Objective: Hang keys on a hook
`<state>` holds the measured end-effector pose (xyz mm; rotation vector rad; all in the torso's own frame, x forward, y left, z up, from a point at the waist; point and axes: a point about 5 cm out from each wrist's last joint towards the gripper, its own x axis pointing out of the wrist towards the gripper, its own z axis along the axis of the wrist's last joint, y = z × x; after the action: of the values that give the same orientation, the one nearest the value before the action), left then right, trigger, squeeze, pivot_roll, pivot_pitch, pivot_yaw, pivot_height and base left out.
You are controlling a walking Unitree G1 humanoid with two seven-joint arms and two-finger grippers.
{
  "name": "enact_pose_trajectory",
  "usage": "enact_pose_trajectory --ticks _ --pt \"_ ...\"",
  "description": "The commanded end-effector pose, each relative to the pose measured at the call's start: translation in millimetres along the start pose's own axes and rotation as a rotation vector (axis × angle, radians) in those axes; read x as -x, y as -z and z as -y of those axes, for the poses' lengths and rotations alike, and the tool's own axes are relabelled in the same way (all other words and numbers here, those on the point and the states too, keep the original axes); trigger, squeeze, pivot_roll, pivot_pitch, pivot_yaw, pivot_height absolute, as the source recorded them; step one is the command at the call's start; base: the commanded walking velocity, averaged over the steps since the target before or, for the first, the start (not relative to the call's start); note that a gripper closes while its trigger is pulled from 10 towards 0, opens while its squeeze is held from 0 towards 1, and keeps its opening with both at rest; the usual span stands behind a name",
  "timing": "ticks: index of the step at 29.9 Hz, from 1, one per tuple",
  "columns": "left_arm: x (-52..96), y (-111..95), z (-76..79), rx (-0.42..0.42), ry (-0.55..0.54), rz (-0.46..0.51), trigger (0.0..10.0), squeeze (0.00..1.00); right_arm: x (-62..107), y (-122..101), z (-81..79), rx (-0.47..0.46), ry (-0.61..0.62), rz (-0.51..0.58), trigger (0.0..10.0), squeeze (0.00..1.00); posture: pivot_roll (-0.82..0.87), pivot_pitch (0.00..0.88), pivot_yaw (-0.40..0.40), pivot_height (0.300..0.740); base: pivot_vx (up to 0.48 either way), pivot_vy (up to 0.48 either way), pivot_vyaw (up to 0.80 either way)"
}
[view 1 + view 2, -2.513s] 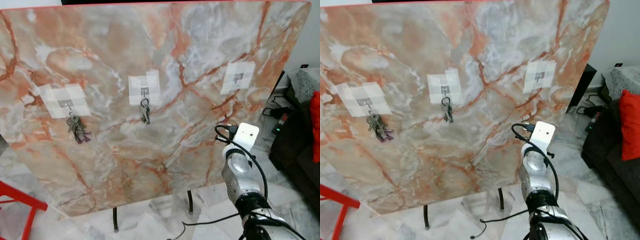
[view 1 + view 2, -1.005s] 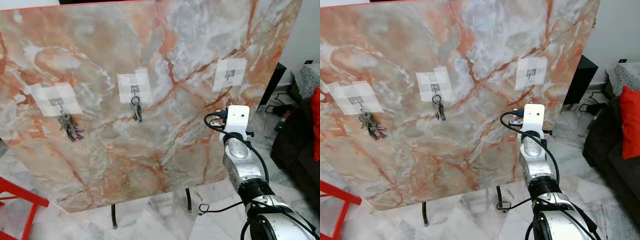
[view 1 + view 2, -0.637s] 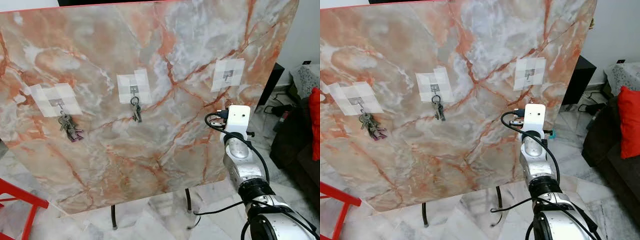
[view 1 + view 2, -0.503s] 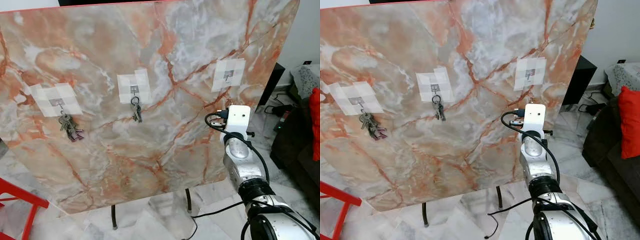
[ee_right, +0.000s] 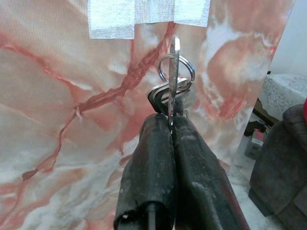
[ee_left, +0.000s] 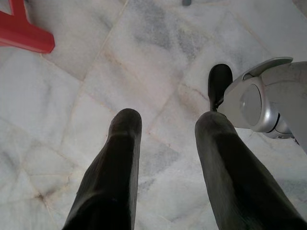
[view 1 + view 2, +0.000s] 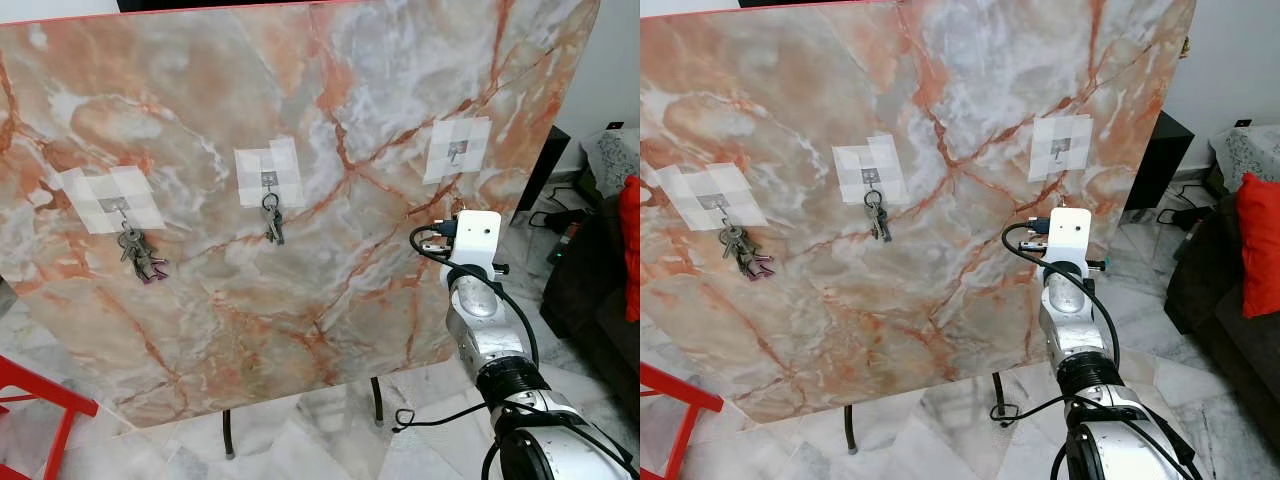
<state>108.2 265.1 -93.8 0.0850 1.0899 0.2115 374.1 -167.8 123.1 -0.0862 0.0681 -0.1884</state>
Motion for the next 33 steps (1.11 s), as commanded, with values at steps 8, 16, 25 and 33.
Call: enact_pose_trajectory --ticks 8,16,25,33 --pt "0.3 1.9 0.9 0.01 0.004 -0.004 10.0 0.0 -2.0 -7.1 -1.4 -0.015 -0.001 0.015 10.0 0.0 0.13 0.0 -0.006 0.74 0.274 0.0 0.0" --pt "0.3 1.6 0.6 0.009 0.003 -0.002 10.0 0.0 -1.8 -6.2 -1.6 -0.012 0.0 0.009 10.0 0.0 0.13 0.0 -0.004 0.74 0.284 0.0 0.0" --pt "0.4 1.4 0.2 0.008 0.01 0.003 10.0 0.0 -0.3 -5.2 -2.9 -0.016 0.005 0.014 10.0 0.0 0.13 0.0 0.0 0.74 0.0 0.0 0.0" --pt "0.5 1.2 0.3 0.007 0.017 0.005 10.0 0.0 2.4 -3.5 -7.1 -0.015 0.0 0.018 10.0 0.0 0.14 0.0 0.003 0.74 0.0 0.0 0.0"
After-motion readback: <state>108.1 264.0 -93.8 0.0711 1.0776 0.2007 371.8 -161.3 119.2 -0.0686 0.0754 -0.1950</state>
